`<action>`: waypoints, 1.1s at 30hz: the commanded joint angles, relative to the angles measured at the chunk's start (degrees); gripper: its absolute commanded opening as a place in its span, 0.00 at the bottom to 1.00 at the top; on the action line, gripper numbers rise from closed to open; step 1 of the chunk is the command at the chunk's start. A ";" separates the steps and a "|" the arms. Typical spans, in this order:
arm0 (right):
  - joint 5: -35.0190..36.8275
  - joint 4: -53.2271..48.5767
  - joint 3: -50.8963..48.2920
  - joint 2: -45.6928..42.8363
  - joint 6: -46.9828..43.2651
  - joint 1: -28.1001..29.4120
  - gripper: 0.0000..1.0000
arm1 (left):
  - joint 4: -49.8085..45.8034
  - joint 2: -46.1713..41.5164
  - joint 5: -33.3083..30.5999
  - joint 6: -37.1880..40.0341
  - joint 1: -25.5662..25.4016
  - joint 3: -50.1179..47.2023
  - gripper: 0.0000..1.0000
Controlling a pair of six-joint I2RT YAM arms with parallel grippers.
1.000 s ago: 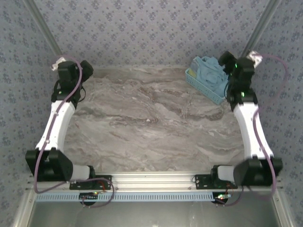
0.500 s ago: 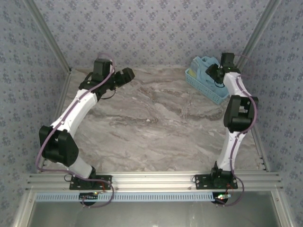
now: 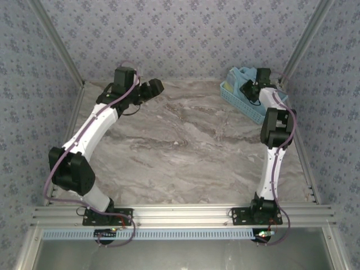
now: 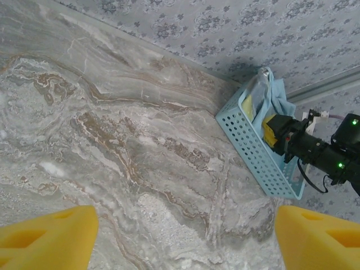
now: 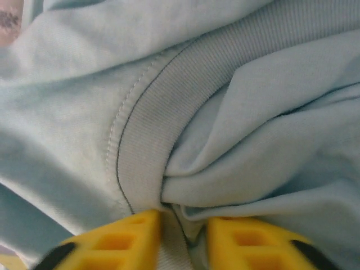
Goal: Fold and stack the t-shirts
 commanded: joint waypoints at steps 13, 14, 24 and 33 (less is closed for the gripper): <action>3.17 12.86 -3.70 -24.22 2.18 -0.41 0.00 | -3.59 -0.22 -1.67 1.42 -0.05 0.49 0.75; 2.83 14.02 -3.06 -25.70 2.26 -0.28 0.00 | -3.96 -0.18 -2.02 1.51 -0.05 0.40 0.75; -0.04 21.99 5.74 -36.36 1.12 7.31 0.00 | -7.17 -2.21 -6.23 2.46 0.12 0.68 0.74; 6.76 12.84 7.61 -43.93 -13.29 24.47 0.00 | -12.13 -8.95 -14.61 4.01 0.55 -0.58 0.76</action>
